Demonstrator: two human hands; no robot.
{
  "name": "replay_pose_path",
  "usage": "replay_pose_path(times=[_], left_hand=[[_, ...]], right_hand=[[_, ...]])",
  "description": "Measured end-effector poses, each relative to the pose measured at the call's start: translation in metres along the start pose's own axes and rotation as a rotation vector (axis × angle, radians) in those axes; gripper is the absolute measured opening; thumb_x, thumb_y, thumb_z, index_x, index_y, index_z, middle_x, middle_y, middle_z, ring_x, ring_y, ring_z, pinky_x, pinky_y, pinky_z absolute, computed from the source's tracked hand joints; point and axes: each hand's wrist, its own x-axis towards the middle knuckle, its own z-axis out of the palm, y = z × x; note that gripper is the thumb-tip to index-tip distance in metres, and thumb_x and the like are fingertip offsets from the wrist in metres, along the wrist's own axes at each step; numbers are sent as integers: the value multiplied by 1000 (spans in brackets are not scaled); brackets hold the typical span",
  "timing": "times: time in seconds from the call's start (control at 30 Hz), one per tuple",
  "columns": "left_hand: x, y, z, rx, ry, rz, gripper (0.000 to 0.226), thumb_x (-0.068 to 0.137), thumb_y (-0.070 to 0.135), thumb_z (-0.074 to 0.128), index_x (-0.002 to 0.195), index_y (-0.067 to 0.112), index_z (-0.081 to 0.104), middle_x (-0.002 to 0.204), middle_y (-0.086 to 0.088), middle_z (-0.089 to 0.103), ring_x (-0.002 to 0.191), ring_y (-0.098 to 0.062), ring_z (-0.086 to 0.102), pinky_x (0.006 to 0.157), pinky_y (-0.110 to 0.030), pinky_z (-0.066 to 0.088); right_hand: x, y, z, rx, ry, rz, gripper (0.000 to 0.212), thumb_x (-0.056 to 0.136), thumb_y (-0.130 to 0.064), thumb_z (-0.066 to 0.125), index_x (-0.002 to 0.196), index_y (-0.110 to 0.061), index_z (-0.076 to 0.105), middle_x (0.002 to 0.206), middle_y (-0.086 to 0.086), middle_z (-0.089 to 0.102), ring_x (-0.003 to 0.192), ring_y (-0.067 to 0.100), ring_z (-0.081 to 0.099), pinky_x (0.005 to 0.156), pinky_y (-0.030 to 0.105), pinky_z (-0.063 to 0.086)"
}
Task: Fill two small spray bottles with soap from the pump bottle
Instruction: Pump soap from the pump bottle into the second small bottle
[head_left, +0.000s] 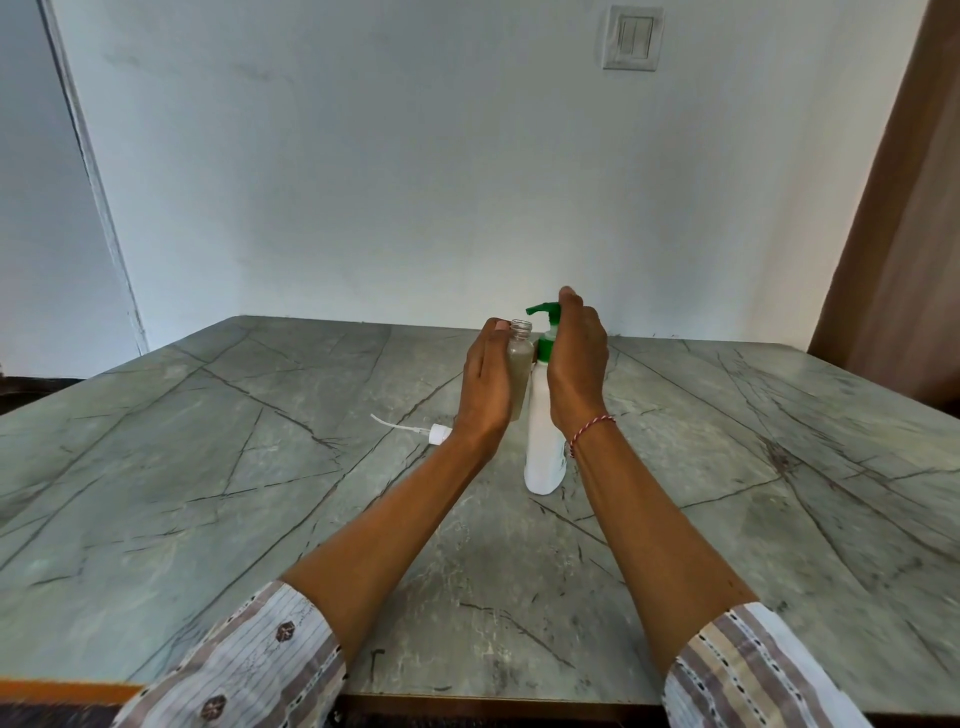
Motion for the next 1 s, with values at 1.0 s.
replay_pose_path(times=[1.0], left_hand=[[3,-3,-2,-21,-3,-30,23,99,41,24,102,46,46,96,29,44,80,21,48,84,-9,32]], right_hand=[[0,1,1,100,-48,50,21,97,-27,38,83,-17,51,77,-7,50,68,6,49,58,17,37]])
